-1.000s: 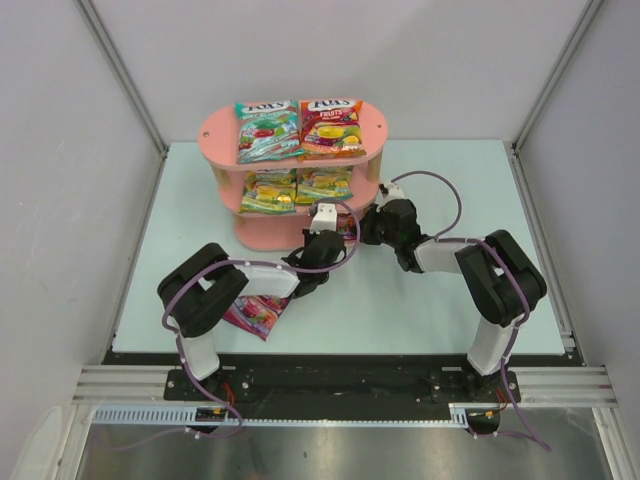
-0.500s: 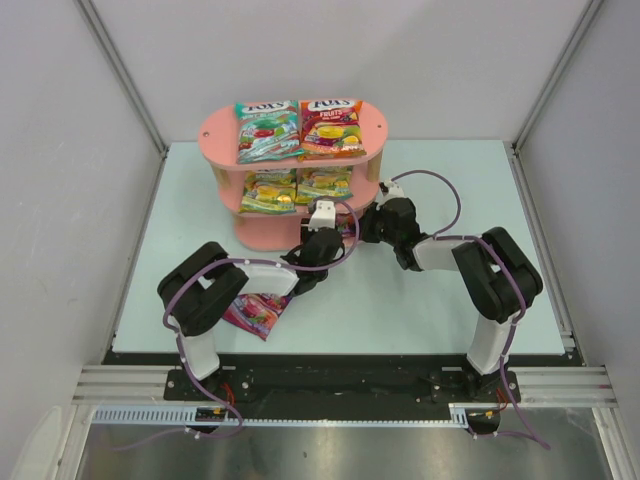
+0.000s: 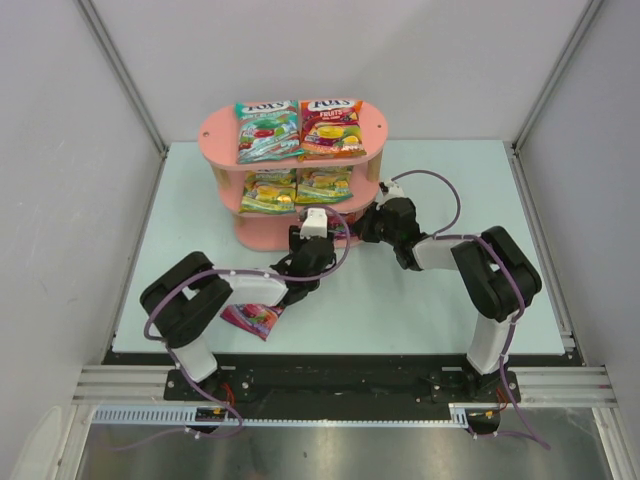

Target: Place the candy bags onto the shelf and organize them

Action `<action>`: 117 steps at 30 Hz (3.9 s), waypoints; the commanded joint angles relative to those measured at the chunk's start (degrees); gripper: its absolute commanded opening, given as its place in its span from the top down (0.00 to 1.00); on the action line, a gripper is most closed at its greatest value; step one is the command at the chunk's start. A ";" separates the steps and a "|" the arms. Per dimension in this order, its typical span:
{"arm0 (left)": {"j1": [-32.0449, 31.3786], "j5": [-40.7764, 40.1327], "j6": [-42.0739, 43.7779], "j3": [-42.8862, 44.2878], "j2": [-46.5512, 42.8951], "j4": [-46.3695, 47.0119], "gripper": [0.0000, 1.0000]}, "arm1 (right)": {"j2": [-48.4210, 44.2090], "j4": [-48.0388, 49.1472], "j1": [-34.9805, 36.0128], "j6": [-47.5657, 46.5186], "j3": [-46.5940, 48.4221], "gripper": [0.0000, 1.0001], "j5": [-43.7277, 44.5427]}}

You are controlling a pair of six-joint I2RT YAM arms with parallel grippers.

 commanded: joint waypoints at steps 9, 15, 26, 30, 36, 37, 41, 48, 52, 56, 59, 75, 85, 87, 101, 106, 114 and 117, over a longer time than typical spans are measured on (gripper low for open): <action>-8.31 -5.46 -5.49 -8.03 -14.74 -1.38 0.35 | 1.93 -0.07 -0.76 -2.55 1.97 1.00 -3.00; -10.95 -7.92 -11.38 -12.96 -23.97 -6.73 0.34 | 1.41 -1.73 -1.38 -2.20 1.88 0.70 -3.53; -12.18 -10.74 -18.50 -19.64 -41.37 -18.08 0.34 | -3.78 -4.99 -0.94 -3.25 -1.18 0.53 -1.15; -12.35 -11.79 -20.95 -20.87 -45.15 -22.72 0.34 | -7.55 -5.60 -0.94 -3.43 -3.91 0.44 -0.19; -12.27 -12.50 -27.01 -23.33 -50.87 -29.95 0.31 | -19.13 -6.48 1.43 -2.55 -13.12 0.35 5.16; -12.18 -12.32 -27.64 -23.68 -51.40 -30.39 0.31 | -20.73 -8.05 2.31 -2.55 -13.93 0.34 6.39; -12.18 -12.23 -31.06 -24.83 -52.64 -34.33 0.30 | -27.85 -12.45 8.80 -1.24 -16.40 0.33 11.32; -12.27 -13.02 -37.30 -25.36 -54.40 -40.49 0.29 | -26.90 -9.49 27.09 8.06 -16.66 0.32 16.07; -12.27 -15.57 -42.48 -24.13 -55.80 -50.30 0.29 | -21.11 -2.19 34.46 16.51 -16.40 0.33 18.88; -12.09 -17.68 -46.36 -23.95 -58.87 -55.96 0.28 | -12.60 3.00 40.27 25.12 -14.21 0.33 24.40; -11.83 -17.25 -45.66 -24.65 -60.98 -56.49 0.28 | -8.28 4.59 44.22 29.61 -11.05 0.33 28.71; -11.74 -17.51 -41.62 -19.47 -65.55 -62.38 0.28 | 9.05 1.87 48.63 42.01 1.79 0.35 32.60; -11.83 -17.51 -40.91 -19.73 -67.23 -63.35 0.28 | 12.48 -2.53 49.25 44.91 4.96 0.55 33.21; -11.74 -17.42 -41.09 -19.82 -67.14 -63.18 0.28 | 13.00 -2.44 49.34 45.00 5.05 0.74 33.12; -11.74 -15.84 -39.60 -20.96 -65.12 -60.28 0.28 | 1.06 -18.42 45.30 26.75 4.26 1.00 26.98; -11.74 -13.47 -35.91 -22.27 -65.21 -56.77 0.28 | -3.69 -27.38 42.49 17.24 3.55 1.00 20.83; -11.74 -5.65 -29.32 -25.53 -63.28 -47.80 0.28 | -7.20 -36.96 36.86 3.70 1.80 1.00 10.18; -11.83 -2.92 -29.75 -26.23 -61.44 -46.12 0.28 | -8.78 -39.26 34.75 0.27 0.57 1.00 11.06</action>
